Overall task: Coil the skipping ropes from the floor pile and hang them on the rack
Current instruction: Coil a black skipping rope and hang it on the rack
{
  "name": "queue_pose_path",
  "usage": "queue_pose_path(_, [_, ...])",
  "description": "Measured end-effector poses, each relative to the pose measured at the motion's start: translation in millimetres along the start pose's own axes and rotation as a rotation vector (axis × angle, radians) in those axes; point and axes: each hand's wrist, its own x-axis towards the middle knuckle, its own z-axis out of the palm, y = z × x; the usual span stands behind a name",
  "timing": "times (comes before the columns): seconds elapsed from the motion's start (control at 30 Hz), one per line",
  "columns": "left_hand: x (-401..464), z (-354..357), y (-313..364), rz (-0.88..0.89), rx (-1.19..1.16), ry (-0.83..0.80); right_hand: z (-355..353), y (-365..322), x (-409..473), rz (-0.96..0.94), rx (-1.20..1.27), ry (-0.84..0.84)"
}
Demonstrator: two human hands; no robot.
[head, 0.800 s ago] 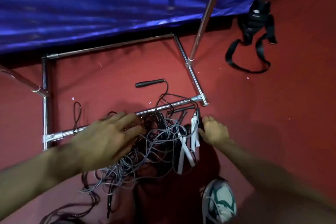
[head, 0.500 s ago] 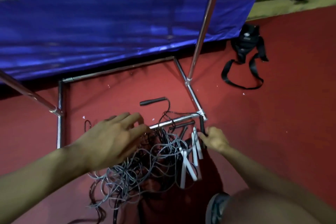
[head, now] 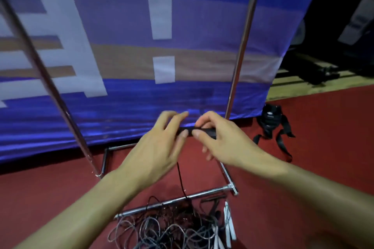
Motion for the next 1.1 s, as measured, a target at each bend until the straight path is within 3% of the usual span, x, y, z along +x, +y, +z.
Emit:
queue_pose_path(0.07, [-5, -13, -1, -0.03, -0.079, 0.115, -4, -17, 1, -0.032, 0.051, 0.106])
queue_pose_path(0.17, [-12, -21, -1, -0.076, -0.157, 0.11, 10, -26, -6, -0.102, 0.097, 0.147])
queue_pose_path(0.4, [-28, -11, -8, -0.222, -0.446, 0.09, 57, 9, -43, -0.298, -0.134, -0.086])
queue_pose_path(0.5, [-32, -15, -11, -0.178, -0.403, 0.065, 56, 18, -40, -0.387, -0.189, -0.103])
queue_pose_path(0.6, [-36, -25, -9, -0.087, -0.356, -0.038, 41, 31, -24, -0.255, -0.115, -0.029])
queue_pose_path(0.7, [-38, -33, -5, 0.012, -0.378, -0.066, 38, 40, -13, -0.18, 0.082, -0.283])
queue_pose_path(0.8, [-37, -35, -13, -0.04, -0.427, 0.071, 45, 50, -12, -0.12, -0.018, -0.452])
queue_pose_path(0.9, [-35, -37, -38, -0.183, -0.291, 0.184, 41, 55, -7, -0.099, -0.098, -0.441])
queue_pose_path(0.97, [-37, -39, -46, -0.175, -0.142, 0.125, 34, 50, -3, -0.179, -0.18, -0.378])
queue_pose_path(1.1, [-41, -22, -26, -0.067, 0.079, -0.288, 36, 17, -14, -0.371, -0.301, -0.334])
